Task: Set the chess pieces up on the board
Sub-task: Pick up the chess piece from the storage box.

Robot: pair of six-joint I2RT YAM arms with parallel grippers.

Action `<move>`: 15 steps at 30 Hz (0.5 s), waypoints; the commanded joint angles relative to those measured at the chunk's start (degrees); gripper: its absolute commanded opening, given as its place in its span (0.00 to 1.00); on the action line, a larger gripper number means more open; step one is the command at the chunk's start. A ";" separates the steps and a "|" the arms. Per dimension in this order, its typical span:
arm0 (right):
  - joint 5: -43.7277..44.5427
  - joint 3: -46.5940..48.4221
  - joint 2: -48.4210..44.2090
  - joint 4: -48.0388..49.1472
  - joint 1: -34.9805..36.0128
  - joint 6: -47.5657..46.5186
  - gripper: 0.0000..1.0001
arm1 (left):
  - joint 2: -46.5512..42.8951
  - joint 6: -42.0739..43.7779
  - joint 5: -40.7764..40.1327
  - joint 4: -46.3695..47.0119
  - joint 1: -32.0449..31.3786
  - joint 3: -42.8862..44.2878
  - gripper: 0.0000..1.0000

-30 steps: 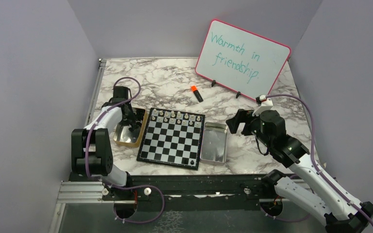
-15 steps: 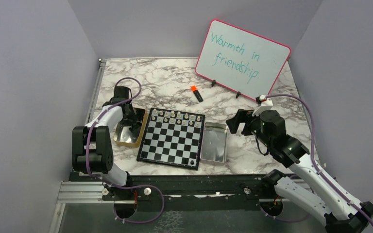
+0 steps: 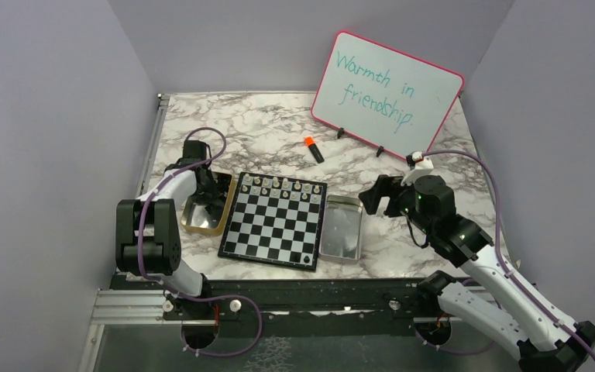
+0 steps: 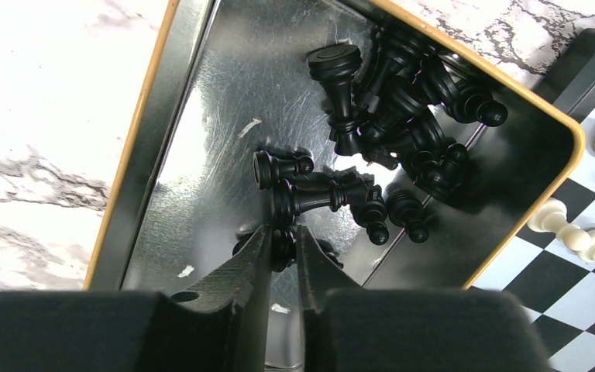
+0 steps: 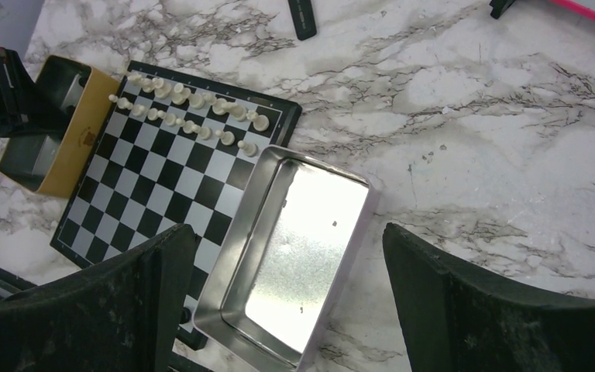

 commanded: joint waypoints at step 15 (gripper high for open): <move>-8.77 2.96 4.07 2.40 -0.25 -0.10 0.94 | -6.08 -1.74 2.19 -0.85 0.17 2.65 0.03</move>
